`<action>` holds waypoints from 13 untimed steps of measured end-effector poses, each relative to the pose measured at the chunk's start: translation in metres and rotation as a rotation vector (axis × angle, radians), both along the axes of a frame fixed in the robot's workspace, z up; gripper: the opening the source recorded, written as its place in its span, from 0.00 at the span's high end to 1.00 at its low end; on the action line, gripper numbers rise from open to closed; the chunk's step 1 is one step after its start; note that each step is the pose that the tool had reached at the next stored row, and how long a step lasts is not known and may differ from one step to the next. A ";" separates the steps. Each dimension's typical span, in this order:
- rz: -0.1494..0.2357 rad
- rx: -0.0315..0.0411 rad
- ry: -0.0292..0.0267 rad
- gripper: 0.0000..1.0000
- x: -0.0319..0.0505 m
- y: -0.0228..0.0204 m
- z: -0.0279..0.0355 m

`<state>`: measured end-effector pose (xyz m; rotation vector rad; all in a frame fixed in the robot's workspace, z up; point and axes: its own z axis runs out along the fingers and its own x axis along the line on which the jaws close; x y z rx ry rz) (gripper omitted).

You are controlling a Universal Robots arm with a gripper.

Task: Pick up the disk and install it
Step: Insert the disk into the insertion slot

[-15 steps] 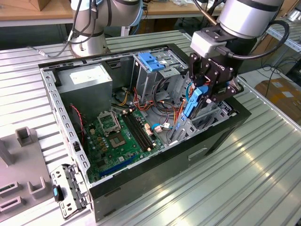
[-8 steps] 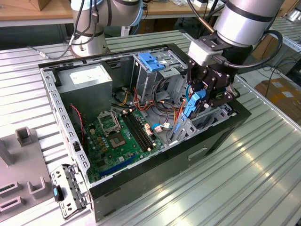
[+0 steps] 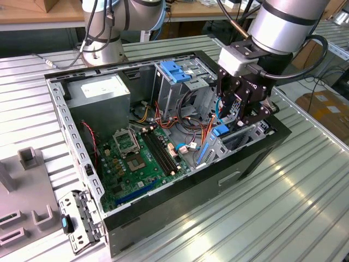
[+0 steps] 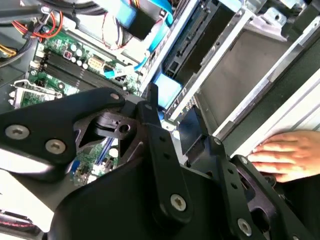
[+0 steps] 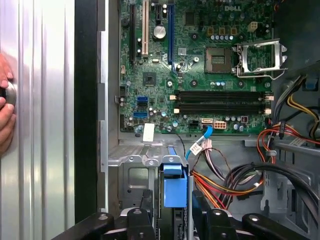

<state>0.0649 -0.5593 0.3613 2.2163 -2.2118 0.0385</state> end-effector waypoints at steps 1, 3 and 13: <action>0.000 0.0000 0.0000 0.56 0.0000 0.0000 -0.0001; 0.000 0.0000 -0.0005 0.56 0.0001 0.0000 -0.0026; 0.000 -0.0001 -0.0013 0.89 0.0030 0.0000 -0.0075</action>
